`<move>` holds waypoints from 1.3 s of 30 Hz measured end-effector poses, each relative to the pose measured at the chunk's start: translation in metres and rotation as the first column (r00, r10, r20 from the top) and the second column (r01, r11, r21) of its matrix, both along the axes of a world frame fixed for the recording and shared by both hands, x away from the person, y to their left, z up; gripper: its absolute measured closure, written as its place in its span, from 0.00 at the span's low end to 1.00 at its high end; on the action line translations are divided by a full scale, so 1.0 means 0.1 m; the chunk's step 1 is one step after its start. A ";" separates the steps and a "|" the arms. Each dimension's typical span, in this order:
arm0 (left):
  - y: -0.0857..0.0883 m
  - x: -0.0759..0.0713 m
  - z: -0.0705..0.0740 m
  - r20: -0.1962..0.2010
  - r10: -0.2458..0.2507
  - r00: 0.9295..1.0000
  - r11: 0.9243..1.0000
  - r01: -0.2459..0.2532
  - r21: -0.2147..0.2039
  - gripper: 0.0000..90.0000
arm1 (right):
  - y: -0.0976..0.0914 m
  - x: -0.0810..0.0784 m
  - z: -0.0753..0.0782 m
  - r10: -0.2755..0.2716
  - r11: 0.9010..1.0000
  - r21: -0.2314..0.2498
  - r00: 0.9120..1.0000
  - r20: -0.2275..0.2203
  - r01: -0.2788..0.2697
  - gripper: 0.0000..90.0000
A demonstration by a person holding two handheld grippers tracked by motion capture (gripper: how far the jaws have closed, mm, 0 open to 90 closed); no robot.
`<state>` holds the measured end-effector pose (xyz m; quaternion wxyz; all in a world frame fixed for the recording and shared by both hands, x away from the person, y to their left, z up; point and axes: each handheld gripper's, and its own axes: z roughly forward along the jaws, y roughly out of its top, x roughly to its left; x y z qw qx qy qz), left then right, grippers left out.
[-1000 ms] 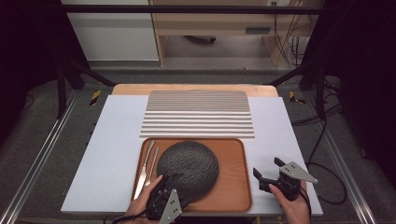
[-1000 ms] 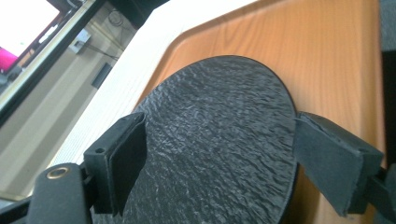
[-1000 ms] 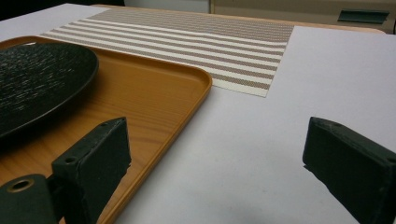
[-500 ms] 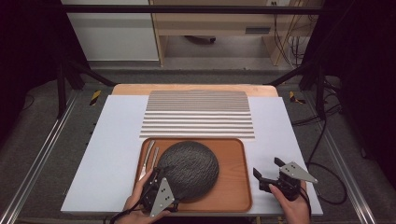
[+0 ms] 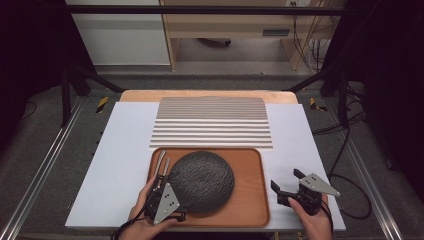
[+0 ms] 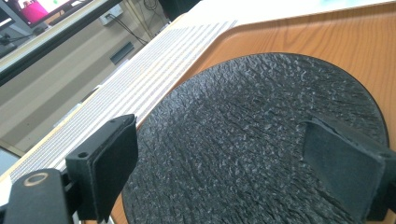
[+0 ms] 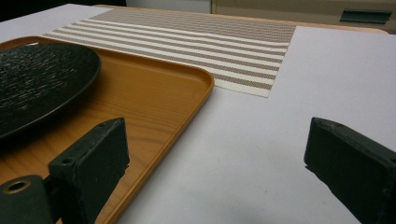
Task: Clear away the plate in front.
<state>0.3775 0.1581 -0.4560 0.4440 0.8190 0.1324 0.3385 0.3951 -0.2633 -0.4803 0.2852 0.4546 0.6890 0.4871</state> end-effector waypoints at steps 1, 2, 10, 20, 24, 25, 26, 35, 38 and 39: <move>0.00 0.00 0.00 0.001 0.001 1.000 1.000 -0.001 0.001 0.11 | 0.00 0.00 0.00 0.000 1.000 0.000 1.000 0.000 0.000 0.07; 0.00 0.01 0.00 0.002 0.002 1.000 1.000 -0.002 0.003 0.11 | 0.00 0.00 0.00 0.001 1.000 0.000 1.000 0.000 -0.001 0.07; 0.02 0.02 0.00 0.004 0.014 1.000 1.000 -0.014 -0.009 0.09 | 0.00 0.00 0.00 0.005 1.000 0.001 1.000 0.004 -0.005 0.06; 0.08 0.05 0.02 0.000 0.037 0.999 0.998 -0.037 -0.052 0.06 | 0.00 0.00 0.00 0.007 1.000 0.000 1.000 0.005 -0.007 0.06; 0.11 0.06 0.04 -0.003 0.044 0.999 0.997 -0.044 -0.069 0.06 | 0.00 0.00 0.00 0.009 1.000 0.000 1.000 0.007 -0.009 0.05; 0.12 0.07 0.04 -0.005 0.046 0.999 0.996 -0.046 -0.076 0.06 | 0.00 0.00 0.00 0.010 1.000 0.000 1.000 0.007 -0.010 0.05; 0.12 0.07 0.05 -0.005 0.049 0.999 0.995 -0.049 -0.082 0.06 | 0.00 0.00 0.00 0.010 1.000 0.000 1.000 0.007 -0.010 0.05; 0.20 0.10 0.07 -0.014 0.069 0.998 0.989 -0.070 -0.132 0.06 | -0.01 -0.01 0.00 0.013 1.000 -0.001 1.000 0.007 -0.013 0.05; 0.23 0.11 0.09 -0.014 0.078 0.997 0.986 -0.080 -0.149 0.06 | -0.01 -0.01 0.00 0.015 1.000 -0.001 1.000 0.007 -0.015 0.05; 0.23 0.11 0.09 -0.014 0.082 0.997 0.985 -0.083 -0.153 0.06 | -0.01 -0.01 0.00 0.016 1.000 -0.001 1.000 0.007 -0.016 0.05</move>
